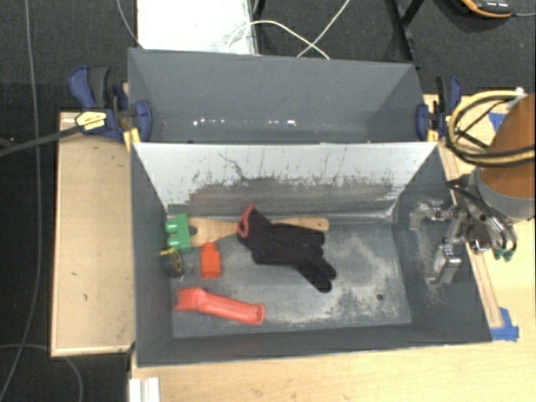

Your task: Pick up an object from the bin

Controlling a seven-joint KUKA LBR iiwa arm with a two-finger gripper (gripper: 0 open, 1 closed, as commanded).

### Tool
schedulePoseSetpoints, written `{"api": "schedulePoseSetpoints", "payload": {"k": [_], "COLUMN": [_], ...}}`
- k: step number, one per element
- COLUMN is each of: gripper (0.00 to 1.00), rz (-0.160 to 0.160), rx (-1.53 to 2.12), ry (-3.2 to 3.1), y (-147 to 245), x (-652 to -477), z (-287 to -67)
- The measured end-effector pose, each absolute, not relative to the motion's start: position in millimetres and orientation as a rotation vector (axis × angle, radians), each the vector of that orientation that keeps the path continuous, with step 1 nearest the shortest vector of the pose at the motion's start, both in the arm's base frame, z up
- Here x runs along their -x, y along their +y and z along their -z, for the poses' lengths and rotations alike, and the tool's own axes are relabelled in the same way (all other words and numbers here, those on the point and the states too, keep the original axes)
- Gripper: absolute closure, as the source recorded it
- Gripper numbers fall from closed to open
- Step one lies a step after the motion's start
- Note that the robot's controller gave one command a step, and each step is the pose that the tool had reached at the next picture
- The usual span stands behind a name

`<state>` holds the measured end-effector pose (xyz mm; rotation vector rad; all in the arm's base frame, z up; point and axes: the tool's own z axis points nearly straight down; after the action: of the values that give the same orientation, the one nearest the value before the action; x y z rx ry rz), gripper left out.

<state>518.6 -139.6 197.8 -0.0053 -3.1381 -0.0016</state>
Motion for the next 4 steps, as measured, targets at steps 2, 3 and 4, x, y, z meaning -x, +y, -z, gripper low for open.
{"api": "schedulePoseSetpoints", "payload": {"k": [2,3,4], "gripper": [0.00,0.00,0.00], "rz": [0.006,-0.020,0.011], "rx": [-0.262,-0.375,-0.146], "ry": [-3.128,-3.137,-3.143], "y": [12.5,-118.6,38.0], "x": [-498.8,-495.8,-525.1], "z": [-66.8,-136.6,-99.7]}}
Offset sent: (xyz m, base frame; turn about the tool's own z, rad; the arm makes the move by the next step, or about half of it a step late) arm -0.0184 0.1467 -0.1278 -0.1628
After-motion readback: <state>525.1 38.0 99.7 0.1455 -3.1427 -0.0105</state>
